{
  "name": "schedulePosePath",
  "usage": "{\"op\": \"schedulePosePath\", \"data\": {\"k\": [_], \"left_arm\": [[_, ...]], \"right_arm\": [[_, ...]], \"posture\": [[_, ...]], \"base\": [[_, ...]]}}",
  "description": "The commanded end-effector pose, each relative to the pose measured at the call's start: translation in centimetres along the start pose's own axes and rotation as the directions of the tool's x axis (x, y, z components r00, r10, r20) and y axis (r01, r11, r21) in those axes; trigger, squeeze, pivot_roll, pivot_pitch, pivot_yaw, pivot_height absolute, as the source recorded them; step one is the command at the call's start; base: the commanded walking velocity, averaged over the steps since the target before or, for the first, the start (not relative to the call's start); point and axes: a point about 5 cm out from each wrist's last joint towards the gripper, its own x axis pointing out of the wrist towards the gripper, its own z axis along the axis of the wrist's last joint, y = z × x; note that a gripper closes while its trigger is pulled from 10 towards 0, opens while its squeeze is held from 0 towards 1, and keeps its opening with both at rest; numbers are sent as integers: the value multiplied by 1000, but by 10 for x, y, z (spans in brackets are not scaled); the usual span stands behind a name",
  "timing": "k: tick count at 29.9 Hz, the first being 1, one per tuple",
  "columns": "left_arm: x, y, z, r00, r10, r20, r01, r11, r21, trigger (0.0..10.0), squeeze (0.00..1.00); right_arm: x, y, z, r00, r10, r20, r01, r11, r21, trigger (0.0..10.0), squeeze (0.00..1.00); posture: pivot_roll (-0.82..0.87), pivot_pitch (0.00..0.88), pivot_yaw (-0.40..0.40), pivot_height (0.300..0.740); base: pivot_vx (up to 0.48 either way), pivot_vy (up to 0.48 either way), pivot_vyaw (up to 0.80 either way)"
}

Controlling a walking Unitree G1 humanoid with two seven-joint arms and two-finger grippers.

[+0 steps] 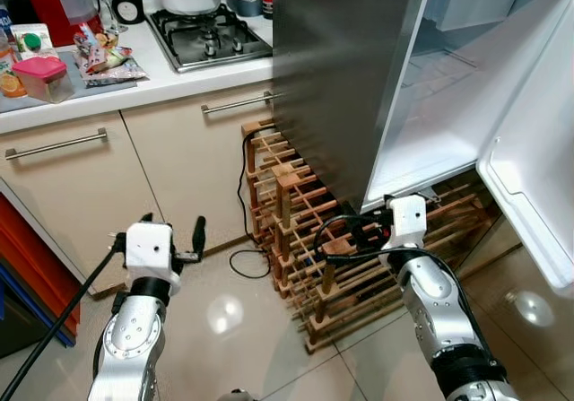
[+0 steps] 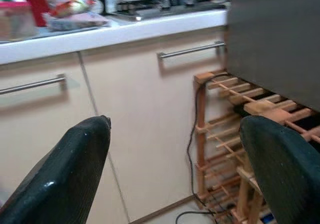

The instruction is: Restocking fridge

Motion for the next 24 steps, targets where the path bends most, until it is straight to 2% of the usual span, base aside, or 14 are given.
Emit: {"op": "schedulePosePath", "data": {"k": [1, 7, 9, 10, 15, 17, 19, 20, 21, 22, 24], "left_arm": [[3, -2, 1, 1000, 3, 0, -3, 1000, -1, 10000, 0], [11, -10, -1, 1000, 10, -7, -10, 999, -31, 10000, 0], [15, -9, 1, 999, 32, -2, -32, 999, -41, 10000, 0], [17, -10, 2, 999, 38, -1, -38, 998, -45, 10000, 0], [21, -11, 3, 999, 34, 3, -34, 998, -52, 10000, 0], [22, -11, 3, 999, 35, 4, -35, 998, -52, 10000, 0], [23, -10, 4, 999, 38, 10, -38, 998, -53, 10000, 0], [23, -10, 5, 999, 41, 14, -40, 998, -54, 10000, 0], [23, -10, 5, 999, 41, 14, -40, 998, -54, 10000, 0], [23, -10, 6, 999, 46, 17, -45, 997, -57, 10000, 0], [23, -10, 7, 999, 45, 17, -44, 997, -58, 10000, 0]], "right_arm": [[-2, -4, -1, 1000, -17, -1, 17, 1000, 18, 10000, 184], [-1, -5, 0, 1000, -18, -7, 18, 1000, 0, 10000, 173], [0, -7, 0, 1000, -20, -14, 19, 999, -28, 10000, 86], [1, -8, 1, 1000, -25, -15, 24, 999, -31, 10000, 0], [0, -13, 5, 999, -43, 2, 43, 999, -18, 10000, 0], [-7, -22, 5, 992, -123, 6, 123, 992, -28, 10000, 0], [-21, -27, -3, 983, -184, -18, 184, 982, -38, 10000, 0], [-29, -26, -8, 982, -189, -30, 187, 981, -49, 10000, 0], [-29, -26, -8, 982, -189, -30, 187, 981, -49, 10000, 0], [-45, -25, -20, 980, -187, -67, 184, 982, -52, 10000, 0], [-53, -28, -25, 973, -216, -84, 212, 976, -47, 10000, 0]], "posture": [[-13, 0, 9, 740], [-18, 0, 11, 740], [-19, 0, 11, 740], [-20, 0, 11, 740], [-23, 0, 9, 740], [-23, 0, 3, 740], [-23, 0, -4, 740], [-23, 0, -4, 740], [-23, 0, -4, 740], [-36, 0, 2, 740], [-45, 0, 7, 740]], "base": [[0, -412, 494], [261, -398, 491], [178, 0, 519], [0, 0, 0], [0, 0, 0], [0, 0, 0], [0, 0, 0], [0, 0, 0], [0, 0, 0], [0, 0, 0], [0, 0, 0]]}}
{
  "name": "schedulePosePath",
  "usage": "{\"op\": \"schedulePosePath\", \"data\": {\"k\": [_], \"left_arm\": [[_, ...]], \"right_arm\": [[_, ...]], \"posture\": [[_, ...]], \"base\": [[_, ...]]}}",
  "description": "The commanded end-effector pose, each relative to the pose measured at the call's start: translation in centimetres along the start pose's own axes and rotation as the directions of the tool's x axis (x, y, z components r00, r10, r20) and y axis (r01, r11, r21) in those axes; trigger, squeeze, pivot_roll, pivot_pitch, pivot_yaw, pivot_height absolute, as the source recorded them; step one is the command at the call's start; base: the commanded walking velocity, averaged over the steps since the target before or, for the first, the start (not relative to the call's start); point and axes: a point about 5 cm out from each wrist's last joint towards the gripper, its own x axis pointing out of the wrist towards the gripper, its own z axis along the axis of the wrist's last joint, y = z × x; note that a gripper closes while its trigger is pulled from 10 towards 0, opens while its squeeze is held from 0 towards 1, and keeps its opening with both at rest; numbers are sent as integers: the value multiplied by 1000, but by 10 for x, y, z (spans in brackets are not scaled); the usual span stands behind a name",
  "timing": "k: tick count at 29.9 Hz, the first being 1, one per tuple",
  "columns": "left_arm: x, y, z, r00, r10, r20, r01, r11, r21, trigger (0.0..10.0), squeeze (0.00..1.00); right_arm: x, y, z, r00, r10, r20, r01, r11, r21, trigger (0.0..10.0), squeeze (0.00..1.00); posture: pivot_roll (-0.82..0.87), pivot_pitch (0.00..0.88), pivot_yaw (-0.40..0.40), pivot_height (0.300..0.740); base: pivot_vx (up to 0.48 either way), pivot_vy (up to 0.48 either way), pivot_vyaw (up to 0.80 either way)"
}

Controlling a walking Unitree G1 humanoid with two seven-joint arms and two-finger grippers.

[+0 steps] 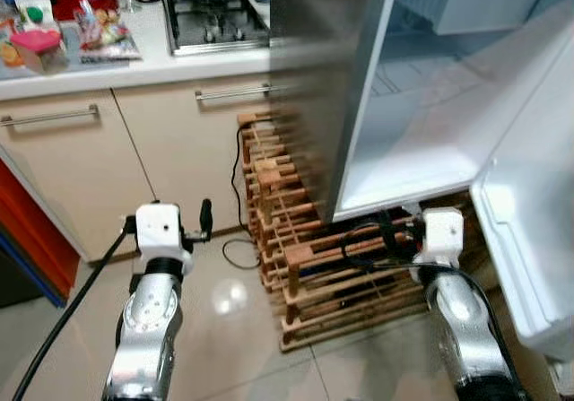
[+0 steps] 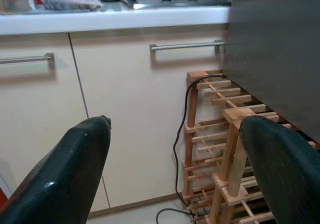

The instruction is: Restocking fridge

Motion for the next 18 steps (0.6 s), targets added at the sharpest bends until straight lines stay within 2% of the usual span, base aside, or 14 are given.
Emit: {"op": "schedulePosePath", "data": {"k": [1, 3, 4, 6, 7, 8, 12, 18], "left_arm": [[1, 2, 1, 1000, 9, 3, -9, 1000, 4, 10000, 0], [1, -3, 2, 1000, -13, 2, 13, 1000, 4, 10000, 0], [1, -3, 2, 1000, -13, 2, 13, 1000, 4, 10000, 0], [2, -5, 3, 1000, -20, 4, 20, 1000, 4, 10000, 0], [2, -5, 3, 1000, -20, 4, 20, 1000, 4, 10000, 0], [4, -5, 4, 1000, -21, 7, 21, 1000, 4, 10000, 0], [4, -5, 5, 1000, -21, 10, 21, 1000, 6, 10000, 0], [2, -3, 5, 1000, -19, 7, 19, 1000, 14, 10000, 0]], "right_arm": [[3, -1, 8, 1000, -9, 24, 9, 1000, -7, 10000, 0], [-2, -15, 5, 994, -111, 23, 112, 993, -22, 10000, 0], [-2, -15, 5, 994, -111, 23, 112, 993, -22, 10000, 0], [-3, -29, 3, 980, -198, 4, 199, 980, -31, 10000, 0], [-3, -29, 3, 980, -198, 4, 199, 980, -31, 10000, 0], [-2, -40, 1, 966, -256, -17, 255, 966, -35, 10000, 0], [3, -59, 3, 948, -319, -27, 317, 947, -47, 10000, 0], [7, -76, 7, 927, -373, -35, 371, 927, -56, 10000, 0]], "posture": [[-45, 0, 7, 740], [-50, 0, 11, 740], [-50, 0, 11, 740], [-59, 0, 19, 740], [-59, 0, 19, 740], [-58, 0, 21, 740], [-54, 0, 24, 740], [-48, 0, 26, 740]], "base": [[0, 0, 0], [0, 0, 0], [0, 0, 0], [0, 0, 0], [0, 0, 0], [0, 0, 0], [0, 0, 0], [0, 0, 0]]}}
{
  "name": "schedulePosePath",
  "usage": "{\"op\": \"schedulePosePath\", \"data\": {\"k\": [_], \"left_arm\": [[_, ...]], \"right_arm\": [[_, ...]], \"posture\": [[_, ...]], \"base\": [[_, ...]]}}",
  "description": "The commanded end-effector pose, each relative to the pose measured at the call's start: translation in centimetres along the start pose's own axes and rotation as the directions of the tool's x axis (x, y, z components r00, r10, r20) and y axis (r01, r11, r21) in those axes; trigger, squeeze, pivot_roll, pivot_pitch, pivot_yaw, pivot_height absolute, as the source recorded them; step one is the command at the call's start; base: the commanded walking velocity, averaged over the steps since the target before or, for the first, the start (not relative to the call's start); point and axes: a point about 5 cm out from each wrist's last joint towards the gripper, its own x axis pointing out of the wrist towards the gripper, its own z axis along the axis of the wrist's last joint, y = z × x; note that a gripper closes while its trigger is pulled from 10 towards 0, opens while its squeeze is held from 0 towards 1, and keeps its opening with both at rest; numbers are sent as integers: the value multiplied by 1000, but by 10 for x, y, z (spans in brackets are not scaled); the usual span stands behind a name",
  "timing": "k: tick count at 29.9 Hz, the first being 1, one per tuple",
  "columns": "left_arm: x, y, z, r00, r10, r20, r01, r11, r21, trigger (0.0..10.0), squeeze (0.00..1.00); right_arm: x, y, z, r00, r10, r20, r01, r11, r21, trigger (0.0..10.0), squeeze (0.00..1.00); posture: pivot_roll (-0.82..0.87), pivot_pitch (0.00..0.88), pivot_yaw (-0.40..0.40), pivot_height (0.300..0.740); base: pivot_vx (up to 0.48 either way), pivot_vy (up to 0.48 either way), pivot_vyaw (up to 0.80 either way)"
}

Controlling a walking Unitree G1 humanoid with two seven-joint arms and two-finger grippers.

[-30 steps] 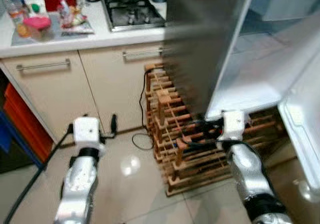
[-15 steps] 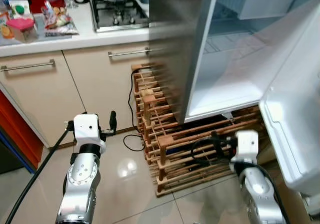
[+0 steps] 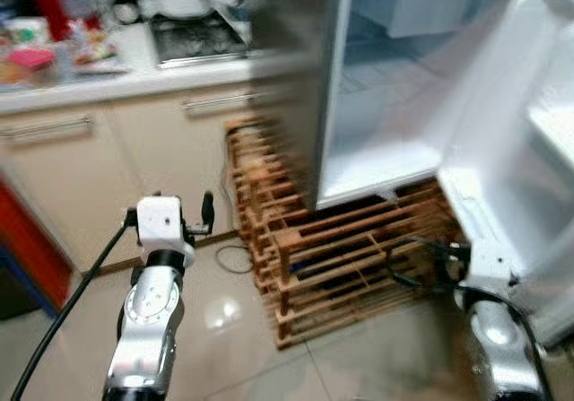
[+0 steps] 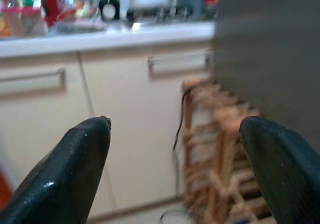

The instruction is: Restocking fridge

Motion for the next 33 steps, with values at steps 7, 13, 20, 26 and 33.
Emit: {"op": "schedulePosePath", "data": {"k": [7, 13, 20, 26, 33], "left_arm": [[3, -1, 6, 1000, -11, 8, 11, 1000, 17, 10000, 0], [6, -3, 7, 1000, -12, 9, 12, 1000, 15, 10000, 0], [5, -5, 6, 1000, -17, 3, 17, 1000, 16, 10000, 0], [8, -3, 6, 1000, -14, -2, 14, 1000, 20, 10000, 0], [16, -2, 5, 999, 43, -25, -42, 998, 49, 10000, 0]], "right_arm": [[12, -45, 2, 987, -158, -25, 156, 986, -57, 10000, 0], [18, -16, 17, 998, -37, 49, 40, 998, -46, 10000, 0], [6, 36, 14, 982, 177, 67, -178, 984, 7, 10000, 0], [-4, 65, 12, 948, 309, 69, -314, 947, 66, 10000, 0], [-8, 85, 17, 913, 398, 84, -405, 910, 87, 10000, 0]], "posture": [[-49, 0, 29, 740], [-50, 0, 27, 740], [-45, 0, 29, 740], [-37, 0, 32, 740], [-33, 0, 22, 740]], "base": [[0, 0, 0], [0, 0, 0], [0, 0, 0], [0, 0, 0], [0, 0, 478]]}}
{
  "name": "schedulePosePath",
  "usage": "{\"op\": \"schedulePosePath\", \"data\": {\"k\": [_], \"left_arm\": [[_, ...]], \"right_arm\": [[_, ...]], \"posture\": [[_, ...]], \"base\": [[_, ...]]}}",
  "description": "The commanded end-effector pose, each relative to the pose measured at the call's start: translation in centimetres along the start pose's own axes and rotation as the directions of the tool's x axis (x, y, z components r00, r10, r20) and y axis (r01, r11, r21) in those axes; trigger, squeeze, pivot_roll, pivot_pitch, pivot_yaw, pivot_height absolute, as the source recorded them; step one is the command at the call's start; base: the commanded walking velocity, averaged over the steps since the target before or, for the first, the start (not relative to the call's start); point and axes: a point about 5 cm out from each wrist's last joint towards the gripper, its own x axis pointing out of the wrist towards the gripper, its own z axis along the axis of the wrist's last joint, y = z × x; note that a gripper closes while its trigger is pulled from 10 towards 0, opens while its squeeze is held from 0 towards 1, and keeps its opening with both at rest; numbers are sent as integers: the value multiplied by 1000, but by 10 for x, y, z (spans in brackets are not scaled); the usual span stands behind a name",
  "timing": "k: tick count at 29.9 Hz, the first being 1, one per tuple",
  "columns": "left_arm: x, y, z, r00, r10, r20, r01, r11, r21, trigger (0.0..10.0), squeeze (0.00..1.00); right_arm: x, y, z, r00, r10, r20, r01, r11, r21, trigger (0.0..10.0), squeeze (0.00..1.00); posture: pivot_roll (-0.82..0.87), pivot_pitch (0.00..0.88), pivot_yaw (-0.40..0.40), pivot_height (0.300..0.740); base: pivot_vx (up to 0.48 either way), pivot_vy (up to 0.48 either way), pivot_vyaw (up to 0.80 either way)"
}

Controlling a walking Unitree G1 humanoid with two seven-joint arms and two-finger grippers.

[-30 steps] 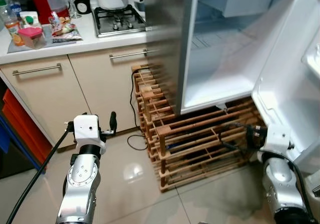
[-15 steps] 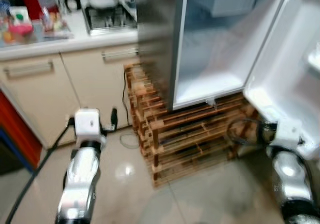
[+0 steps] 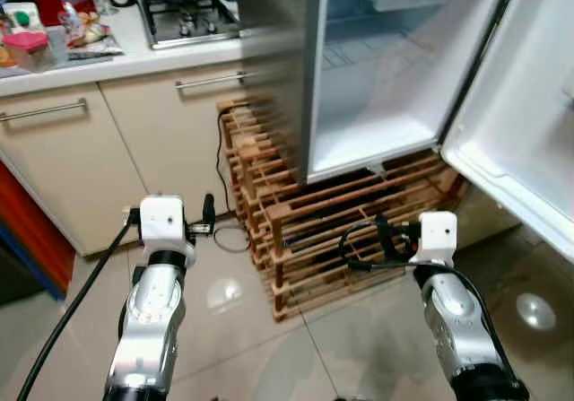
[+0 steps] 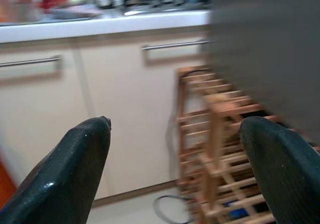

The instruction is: Restocking fridge

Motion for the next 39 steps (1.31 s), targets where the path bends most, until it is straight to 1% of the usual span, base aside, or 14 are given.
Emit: {"op": "schedulePosePath", "data": {"k": [1, 7, 10, 12, 17, 20, 24, 27, 31, 35, 38, 39], "left_arm": [[3, 2, -4, 999, 23, -27, -22, 1000, 20, 10000, 0], [10, -4, -1, 999, 21, -29, -21, 1000, 7, 10000, 0], [10, -3, -1, 999, 22, -28, -22, 1000, 7, 10000, 0], [9, -3, -4, 999, 29, -38, -28, 1000, 14, 10000, 0], [12, -5, -1, 999, 28, -21, -27, 999, 22, 10000, 0], [11, -4, 0, 999, 39, -26, -39, 999, -10, 10000, 0], [7, -4, -8, 997, 43, -60, -44, 999, -18, 10000, 0], [11, -7, -10, 994, 54, -92, -59, 997, -43, 10000, 0], [12, -8, -9, 995, 53, -86, -57, 998, -39, 10000, 0], [11, -6, -9, 995, 53, -79, -56, 998, -35, 10000, 0], [11, -4, -8, 995, 55, -77, -57, 998, -22, 10000, 0], [12, -3, -5, 997, 53, -59, -53, 999, -3, 10000, 0]], "right_arm": [[4, 8, 7, 999, 35, 22, -35, 999, 19, 10000, 0], [11, 22, 8, 997, 80, 20, -81, 996, 46, 10000, 0], [11, 24, 9, 996, 86, 22, -87, 995, 49, 10000, 0], [11, 31, 7, 994, 109, 15, -110, 992, 59, 10000, 0], [15, 39, 9, 989, 146, 21, -147, 987, 59, 10000, 0], [15, 40, 11, 988, 149, 30, -151, 986, 65, 10000, 0], [14, 40, 8, 988, 156, 18, -157, 985, 66, 10000, 0], [18, 41, 10, 986, 169, 11, -169, 983, 70, 10000, 0], [18, 41, 12, 985, 172, 20, -173, 982, 69, 10000, 0], [17, 38, 11, 986, 166, 20, -167, 983, 71, 10000, 0], [17, 38, 11, 986, 168, 20, -169, 983, 73, 10000, 0], [18, 39, 11, 986, 166, 20, -167, 983, 77, 10000, 0]], "posture": [[-33, 0, 22, 740], [-29, 0, 20, 740], [-26, 0, 22, 740], [-21, 0, 22, 740], [-21, 0, 16, 740], [-16, 0, 18, 740], [-15, 0, 19, 740], [-22, 0, 15, 740], [-22, 0, 13, 740], [-19, 0, 12, 740], [-16, 0, 14, 740], [-14, 0, 15, 740]], "base": [[0, 0, 631], [0, 0, 580], [0, 0, 550], [0, 0, 528], [0, 0, 510], [0, 0, 502], [0, 480, 491], [0, 480, 485], [0, 120, 486], [0, 0, 484], [0, 0, 481], [0, 0, 481]]}}
